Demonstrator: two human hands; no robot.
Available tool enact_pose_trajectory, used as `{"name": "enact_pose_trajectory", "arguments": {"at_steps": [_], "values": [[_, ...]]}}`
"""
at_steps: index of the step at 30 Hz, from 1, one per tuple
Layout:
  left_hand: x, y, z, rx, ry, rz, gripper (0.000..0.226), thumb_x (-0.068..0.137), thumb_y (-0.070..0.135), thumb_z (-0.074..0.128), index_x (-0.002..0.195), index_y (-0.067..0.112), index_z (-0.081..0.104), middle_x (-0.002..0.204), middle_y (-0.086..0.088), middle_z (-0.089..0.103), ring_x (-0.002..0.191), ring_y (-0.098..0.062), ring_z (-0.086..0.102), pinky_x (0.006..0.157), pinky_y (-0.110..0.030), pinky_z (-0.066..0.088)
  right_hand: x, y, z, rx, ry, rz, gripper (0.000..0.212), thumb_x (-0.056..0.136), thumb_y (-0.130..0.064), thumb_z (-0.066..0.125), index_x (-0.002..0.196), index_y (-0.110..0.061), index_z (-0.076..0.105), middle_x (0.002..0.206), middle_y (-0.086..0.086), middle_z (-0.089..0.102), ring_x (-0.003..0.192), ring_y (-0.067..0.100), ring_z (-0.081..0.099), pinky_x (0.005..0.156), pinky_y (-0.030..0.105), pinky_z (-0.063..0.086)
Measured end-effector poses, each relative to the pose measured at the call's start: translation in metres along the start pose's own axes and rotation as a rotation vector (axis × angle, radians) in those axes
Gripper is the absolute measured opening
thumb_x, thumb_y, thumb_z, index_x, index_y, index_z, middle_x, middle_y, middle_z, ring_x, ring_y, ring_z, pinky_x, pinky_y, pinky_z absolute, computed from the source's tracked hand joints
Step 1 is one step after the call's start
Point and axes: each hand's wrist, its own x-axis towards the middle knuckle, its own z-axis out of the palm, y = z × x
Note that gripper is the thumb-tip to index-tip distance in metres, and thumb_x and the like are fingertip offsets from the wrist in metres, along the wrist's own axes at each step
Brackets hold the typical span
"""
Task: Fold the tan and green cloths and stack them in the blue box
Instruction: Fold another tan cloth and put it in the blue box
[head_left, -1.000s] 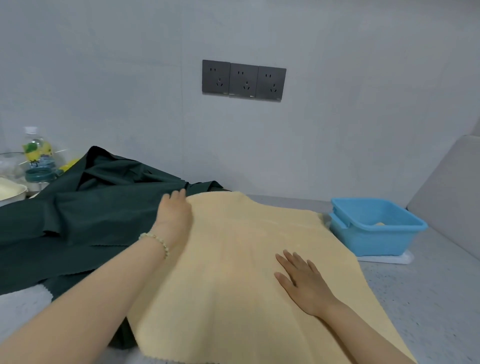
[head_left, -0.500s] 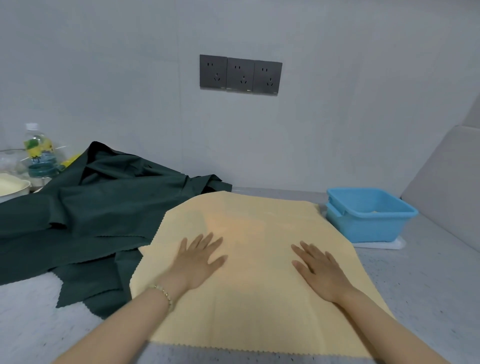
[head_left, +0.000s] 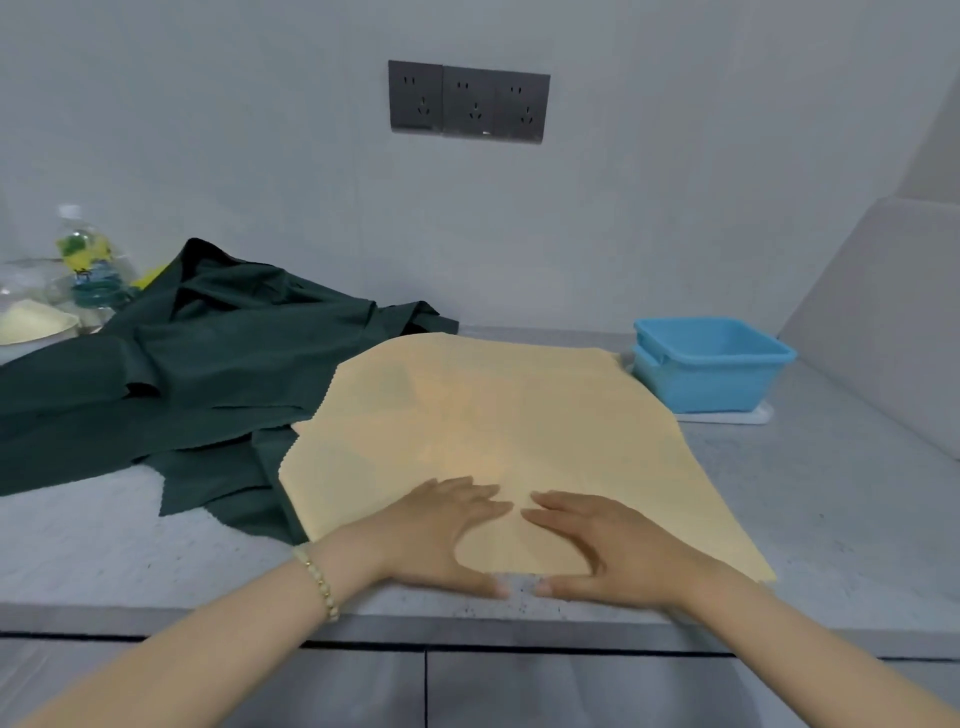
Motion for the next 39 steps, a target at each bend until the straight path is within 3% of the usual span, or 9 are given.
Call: {"name": "enact_pose_trajectory", "arguments": {"at_steps": [6, 12, 17, 21, 26, 29, 32, 37, 39], "values": [[-0.019, 0.002, -0.006, 0.007, 0.088, -0.071, 0.062, 0.093, 0.043, 0.046, 0.150, 0.036, 0.022, 0.157, 0.013, 0.021, 0.144, -0.009, 0.017, 0.114, -0.025, 0.019, 0.002, -0.007, 0.003, -0.080, 0.046, 0.025, 0.052, 0.095, -0.047, 0.042, 0.145, -0.038, 0.031, 0.155, -0.015, 0.023, 0.141, 0.002, 0.022, 0.111, 0.015, 0.019], [-0.024, -0.013, -0.024, 0.120, 0.094, -0.302, 0.066, 0.092, 0.001, 0.039, 0.148, 0.032, 0.025, 0.149, 0.004, 0.039, 0.132, -0.018, 0.042, 0.102, -0.031, 0.040, 0.006, 0.009, -0.004, -0.078, 0.011, 0.093, 0.056, 0.093, -0.011, 0.043, 0.144, -0.032, 0.035, 0.151, -0.018, 0.030, 0.138, 0.002, 0.029, 0.109, 0.015, 0.024], [-0.038, -0.031, -0.042, 0.246, 0.119, -0.376, 0.041, 0.100, 0.018, 0.038, 0.139, 0.030, 0.045, 0.142, 0.006, 0.048, 0.127, -0.017, 0.046, 0.095, -0.028, 0.038, -0.008, 0.036, -0.019, -0.026, -0.003, 0.211, 0.048, 0.096, -0.010, 0.043, 0.141, -0.029, 0.043, 0.145, -0.014, 0.042, 0.135, 0.006, 0.037, 0.107, 0.015, 0.024], [-0.052, -0.038, -0.060, 0.099, 0.067, -0.372, 0.027, 0.099, 0.033, 0.045, 0.100, 0.017, 0.067, 0.098, 0.003, 0.065, 0.090, -0.017, 0.056, 0.078, -0.029, 0.045, -0.025, 0.042, -0.042, 0.044, -0.061, 0.269, 0.044, 0.096, -0.004, 0.041, 0.133, -0.024, 0.053, 0.136, -0.010, 0.054, 0.124, 0.010, 0.048, 0.102, 0.016, 0.032], [-0.072, -0.020, -0.089, -0.048, -0.171, -0.345, 0.039, 0.090, 0.042, 0.059, 0.061, 0.022, 0.044, 0.056, 0.011, 0.041, 0.054, -0.010, 0.037, 0.052, -0.022, 0.026, -0.055, 0.037, -0.072, 0.151, -0.308, 0.219, 0.025, 0.099, -0.024, 0.041, 0.085, -0.016, 0.060, 0.087, -0.005, 0.062, 0.080, 0.008, 0.050, 0.079, 0.026, 0.042], [-0.081, -0.009, -0.107, -0.130, -0.429, -0.378, 0.029, 0.082, 0.051, 0.066, 0.062, 0.031, 0.061, 0.057, 0.022, 0.060, 0.060, 0.000, 0.056, 0.067, -0.019, 0.047, -0.070, 0.035, -0.089, 0.301, -0.505, 0.242, 0.033, 0.094, -0.031, 0.055, 0.062, -0.028, 0.049, 0.060, -0.015, 0.043, 0.056, 0.004, 0.037, 0.056, 0.016, 0.031], [-0.076, -0.008, -0.113, -0.160, -0.510, -0.368, 0.020, 0.079, 0.050, 0.071, 0.072, 0.032, 0.067, 0.071, 0.018, 0.068, 0.075, -0.006, 0.064, 0.084, -0.025, 0.051, -0.071, 0.036, -0.095, 0.403, -0.522, 0.222, 0.031, 0.088, -0.026, 0.066, 0.061, -0.026, 0.052, 0.056, -0.014, 0.044, 0.052, 0.003, 0.038, 0.052, 0.016, 0.029], [-0.043, -0.025, -0.106, -0.032, -0.285, -0.390, 0.022, 0.078, 0.049, 0.071, 0.078, 0.028, 0.064, 0.081, 0.015, 0.065, 0.078, -0.008, 0.062, 0.071, -0.020, 0.048, -0.041, 0.056, -0.089, 0.236, -0.252, 0.320, 0.022, 0.080, -0.032, 0.072, 0.068, -0.017, 0.062, 0.061, -0.009, 0.054, 0.057, 0.005, 0.048, 0.053, 0.014, 0.035], [-0.028, -0.037, -0.098, 0.039, -0.148, -0.417, 0.025, 0.078, 0.047, 0.071, 0.078, 0.025, 0.061, 0.084, 0.009, 0.062, 0.078, -0.013, 0.059, 0.065, -0.023, 0.044, -0.023, 0.064, -0.084, 0.054, -0.168, 0.429, 0.036, 0.080, -0.038, 0.071, 0.102, -0.011, 0.065, 0.093, -0.001, 0.066, 0.086, 0.013, 0.061, 0.072, 0.018, 0.045]]}}
